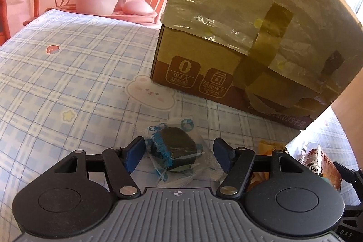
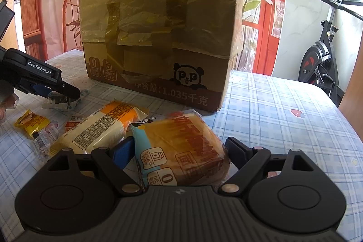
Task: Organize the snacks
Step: 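Close the left tool on the blue-wrapped snack while the right tool grips the bread bag, then carry the blue-wrapped snack and bread bag with both tools over the box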
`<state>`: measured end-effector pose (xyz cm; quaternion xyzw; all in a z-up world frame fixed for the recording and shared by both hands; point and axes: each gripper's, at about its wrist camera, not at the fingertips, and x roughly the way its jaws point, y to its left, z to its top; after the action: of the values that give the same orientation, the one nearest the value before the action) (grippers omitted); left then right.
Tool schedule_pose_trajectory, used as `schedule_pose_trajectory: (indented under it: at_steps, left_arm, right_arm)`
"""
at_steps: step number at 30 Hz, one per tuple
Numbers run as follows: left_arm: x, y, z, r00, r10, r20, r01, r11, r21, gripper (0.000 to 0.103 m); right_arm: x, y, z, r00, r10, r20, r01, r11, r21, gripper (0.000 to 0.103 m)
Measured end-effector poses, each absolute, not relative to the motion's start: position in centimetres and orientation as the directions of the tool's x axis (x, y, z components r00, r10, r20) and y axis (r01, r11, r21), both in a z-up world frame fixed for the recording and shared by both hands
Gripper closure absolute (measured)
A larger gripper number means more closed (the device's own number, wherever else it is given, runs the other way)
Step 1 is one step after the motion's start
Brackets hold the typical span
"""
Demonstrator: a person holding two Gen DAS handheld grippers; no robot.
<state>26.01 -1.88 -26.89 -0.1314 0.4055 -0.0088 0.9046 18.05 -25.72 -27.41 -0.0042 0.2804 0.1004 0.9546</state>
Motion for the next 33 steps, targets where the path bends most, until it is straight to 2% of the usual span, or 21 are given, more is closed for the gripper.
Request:
schedule_pose_trajectory:
  at_steps: [2, 6, 9, 24, 28, 33]
  left_arm:
    - [25.8, -2.3, -26.9, 0.673, -0.113, -0.731, -0.075, 0.973, -0.22, 0.034]
    - [25.3, -2.3, -26.6, 0.691, -0.122, -0.713, -0.05, 0.975, -0.216, 0.053]
    - [24.8, -2.0, -26.2, 0.701, -0.14, -0.699, -0.022, 0.976, -0.217, 0.058]
    - [21.0, 0.8, -22.9, 0.768, -0.171, -0.618, -0.011, 0.96, -0.279, 0.058]
    - [20.6, 0.8, -22.0, 0.783, -0.178, -0.596, 0.012, 0.962, -0.271, 0.058]
    - [20.2, 0.9, -20.4, 0.807, -0.199, -0.556, 0.043, 0.959, -0.281, 0.058]
  right_arm:
    - [18.0, -25.7, -27.4, 0.823, 0.189, -0.536, -0.194, 0.98, 0.048, 0.016]
    - [18.1, -25.8, -27.4, 0.822, 0.191, -0.536, -0.194, 0.98, 0.051, 0.016]
    - [18.0, -25.8, -27.4, 0.822, 0.192, -0.536, -0.195, 0.979, 0.052, 0.016]
    - [17.6, -26.9, -26.4, 0.824, 0.18, -0.537, -0.155, 0.984, 0.092, 0.019]
    - [17.0, -27.7, -25.0, 0.84, 0.18, -0.512, -0.128, 0.983, 0.135, 0.019]
    - [16.5, -27.3, -22.5, 0.86, 0.171, -0.481, -0.14, 0.985, 0.098, 0.019]
